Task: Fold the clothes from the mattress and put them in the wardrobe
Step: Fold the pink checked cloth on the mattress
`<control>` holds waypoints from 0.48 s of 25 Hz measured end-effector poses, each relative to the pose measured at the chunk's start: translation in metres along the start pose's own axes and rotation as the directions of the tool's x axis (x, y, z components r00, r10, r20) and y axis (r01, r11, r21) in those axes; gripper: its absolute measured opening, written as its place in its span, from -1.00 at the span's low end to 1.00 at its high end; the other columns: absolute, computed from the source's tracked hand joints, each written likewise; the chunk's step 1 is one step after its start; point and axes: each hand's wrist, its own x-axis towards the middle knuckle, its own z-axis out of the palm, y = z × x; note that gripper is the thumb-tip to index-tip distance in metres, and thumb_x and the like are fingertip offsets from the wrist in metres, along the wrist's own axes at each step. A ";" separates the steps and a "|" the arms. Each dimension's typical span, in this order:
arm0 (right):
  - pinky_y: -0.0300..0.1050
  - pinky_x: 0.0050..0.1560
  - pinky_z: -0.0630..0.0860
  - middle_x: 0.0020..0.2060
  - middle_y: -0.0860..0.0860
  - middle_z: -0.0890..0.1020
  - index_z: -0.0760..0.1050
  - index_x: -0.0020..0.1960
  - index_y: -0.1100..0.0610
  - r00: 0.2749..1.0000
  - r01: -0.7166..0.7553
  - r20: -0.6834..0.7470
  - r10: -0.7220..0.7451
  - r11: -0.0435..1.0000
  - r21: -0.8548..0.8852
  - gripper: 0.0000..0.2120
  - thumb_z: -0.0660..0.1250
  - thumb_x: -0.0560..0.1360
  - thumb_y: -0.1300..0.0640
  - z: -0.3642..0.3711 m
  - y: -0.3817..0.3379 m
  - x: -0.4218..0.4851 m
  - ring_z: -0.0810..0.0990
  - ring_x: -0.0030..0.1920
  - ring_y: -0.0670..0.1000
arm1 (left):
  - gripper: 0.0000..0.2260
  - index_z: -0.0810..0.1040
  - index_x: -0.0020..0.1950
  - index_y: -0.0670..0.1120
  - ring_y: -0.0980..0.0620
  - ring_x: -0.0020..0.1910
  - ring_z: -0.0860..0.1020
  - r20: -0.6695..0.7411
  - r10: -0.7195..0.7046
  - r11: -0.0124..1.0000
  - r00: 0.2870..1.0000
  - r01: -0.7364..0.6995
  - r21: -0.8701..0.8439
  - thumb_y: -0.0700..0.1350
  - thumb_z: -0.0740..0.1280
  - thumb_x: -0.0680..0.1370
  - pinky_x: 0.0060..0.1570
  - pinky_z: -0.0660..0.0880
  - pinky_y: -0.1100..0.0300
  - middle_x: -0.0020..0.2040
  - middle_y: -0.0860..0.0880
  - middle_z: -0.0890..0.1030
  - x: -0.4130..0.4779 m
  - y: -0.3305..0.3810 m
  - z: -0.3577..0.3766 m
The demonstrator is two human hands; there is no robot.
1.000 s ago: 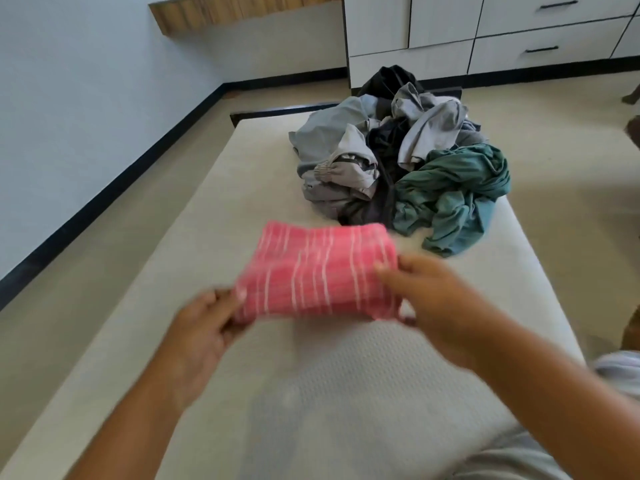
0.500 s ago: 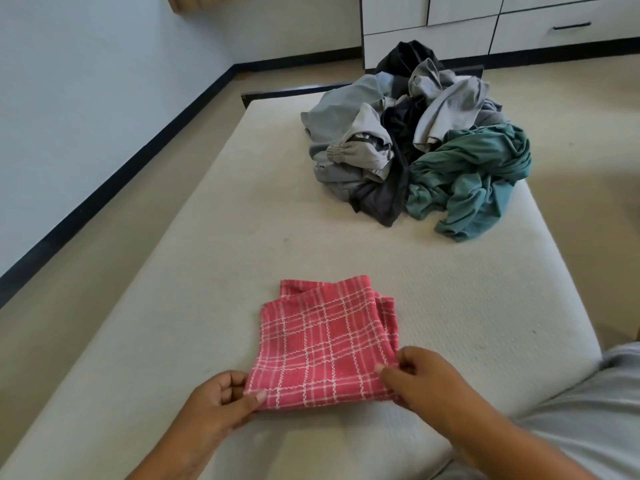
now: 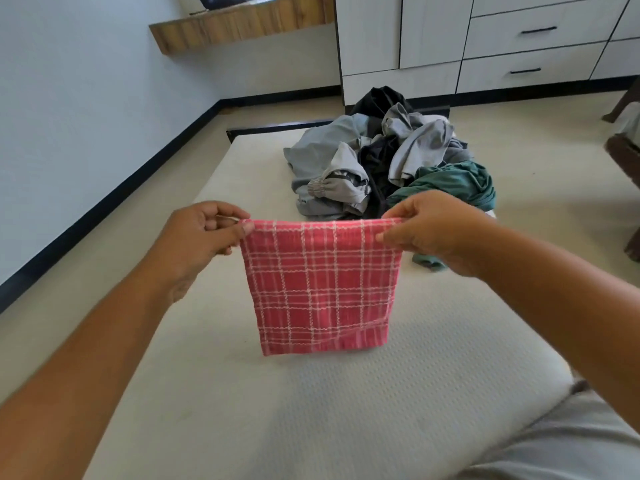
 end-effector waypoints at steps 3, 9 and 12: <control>-0.06 0.01 0.65 -0.08 0.20 0.73 0.60 0.02 0.19 0.999 0.005 -0.047 -0.005 1.000 -0.004 -0.93 0.45 0.55 0.22 -0.011 -0.019 0.020 0.70 -0.09 0.08 | -0.92 0.67 0.05 -0.02 -0.01 -0.01 0.67 -0.026 0.023 0.999 0.999 -0.023 0.024 -0.10 0.47 0.57 -0.03 0.56 0.13 -0.06 -0.07 0.74 0.033 0.012 0.012; -0.16 -0.12 0.63 -0.10 0.07 0.72 0.61 0.05 0.07 0.970 0.175 -0.170 -0.174 0.984 -0.011 -0.92 0.41 0.58 0.09 -0.019 -0.015 0.017 0.69 -0.12 0.01 | -0.89 0.66 0.11 -0.02 0.04 -0.01 0.66 -0.027 -0.037 0.997 0.999 0.035 -0.071 -0.13 0.43 0.59 -0.04 0.54 0.13 0.01 -0.04 0.72 0.024 0.012 0.010; -0.32 -0.42 0.46 -0.19 -0.02 0.69 0.60 0.03 0.00 0.986 0.146 -0.077 -0.150 0.988 -0.053 -0.94 0.40 0.56 0.12 0.011 0.047 -0.021 0.48 -0.40 -0.13 | -0.85 0.67 0.09 -0.07 0.15 -0.11 0.61 0.092 -0.105 0.985 0.990 0.116 -0.124 -0.25 0.44 0.55 -0.11 0.49 0.22 -0.05 0.00 0.71 -0.041 -0.044 0.014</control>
